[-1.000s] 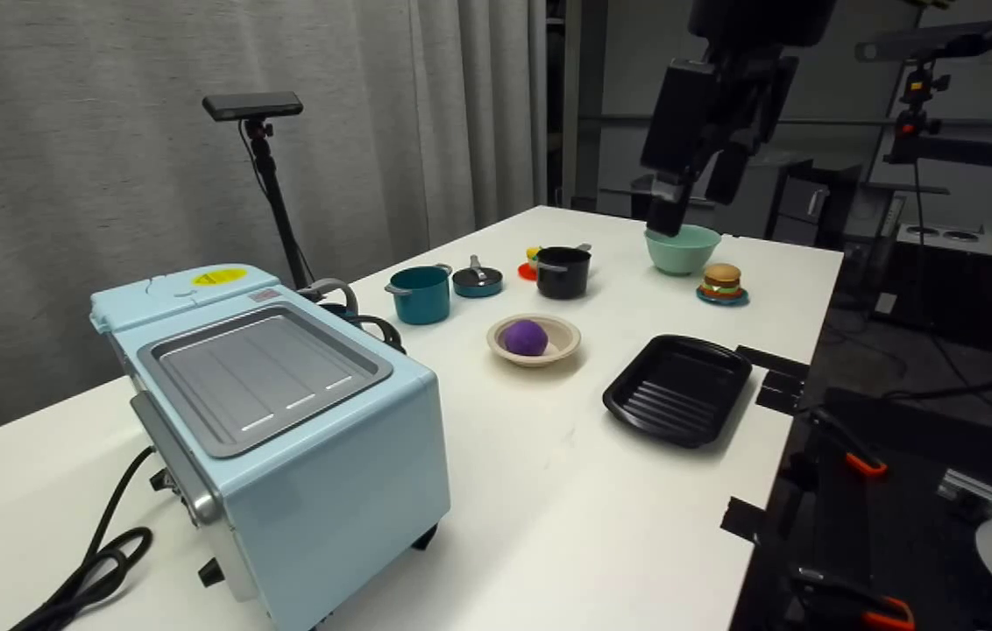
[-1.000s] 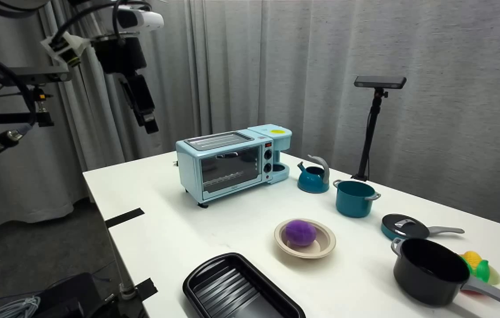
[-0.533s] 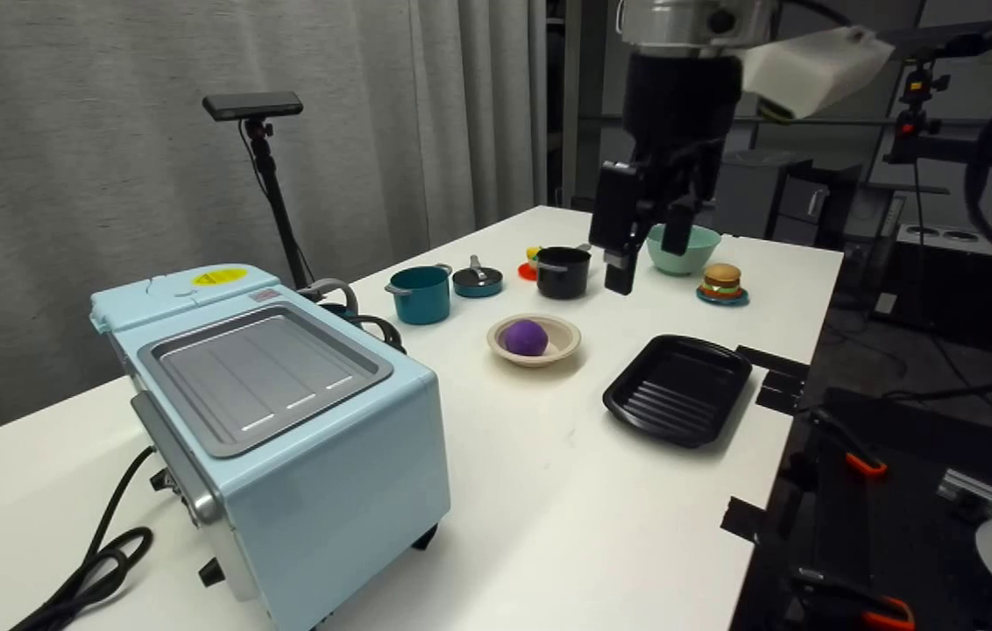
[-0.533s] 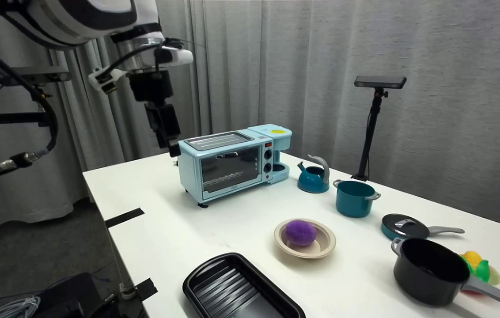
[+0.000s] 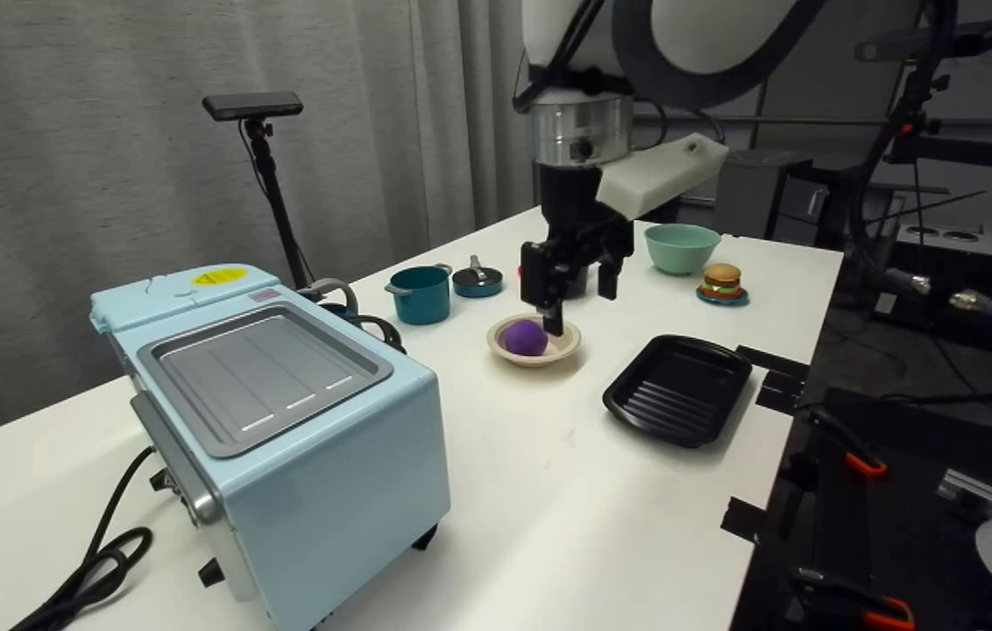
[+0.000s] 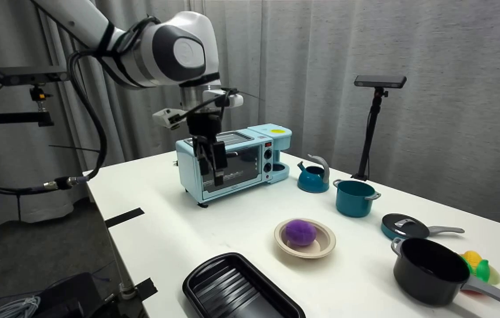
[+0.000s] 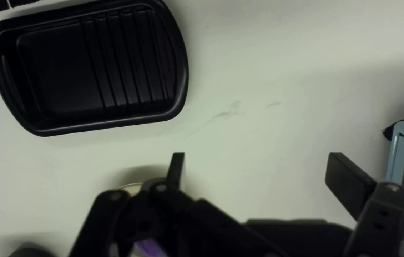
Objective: Take the purple plush toy out of the bowl
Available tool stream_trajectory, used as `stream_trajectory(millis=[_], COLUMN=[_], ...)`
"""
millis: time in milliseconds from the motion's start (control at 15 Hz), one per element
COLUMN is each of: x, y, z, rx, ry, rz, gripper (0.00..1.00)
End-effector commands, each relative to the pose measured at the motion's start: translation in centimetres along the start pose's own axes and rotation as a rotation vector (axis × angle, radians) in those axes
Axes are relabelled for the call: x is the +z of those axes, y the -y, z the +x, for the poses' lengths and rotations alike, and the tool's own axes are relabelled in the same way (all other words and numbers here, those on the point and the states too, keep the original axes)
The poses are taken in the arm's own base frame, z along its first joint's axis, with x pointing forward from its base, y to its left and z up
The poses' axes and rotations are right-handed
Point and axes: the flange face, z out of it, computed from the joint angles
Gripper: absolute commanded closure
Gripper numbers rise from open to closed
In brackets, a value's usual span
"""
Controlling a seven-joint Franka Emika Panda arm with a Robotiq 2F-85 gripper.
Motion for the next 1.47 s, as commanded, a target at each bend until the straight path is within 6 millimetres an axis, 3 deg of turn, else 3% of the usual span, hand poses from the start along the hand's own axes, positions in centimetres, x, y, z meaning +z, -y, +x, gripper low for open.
stream_trajectory(millis=[0, 333, 600, 867, 1400], x=[3.4, 7.4, 9.0, 9.9, 12.3], y=[2.1, 2.7, 2.0, 0.5, -3.7], z=[3.0, 6.1, 9.1, 11.9, 15.0], rx=[0.033, 0.065, 0.081, 0.121, 0.213], ry=[0.018, 0.027, -0.013, -0.048, -0.07], rz=[-0.004, -0.063, -0.098, -0.134, -0.221], gripper=[0.0, 0.0, 0.0, 0.0, 0.0])
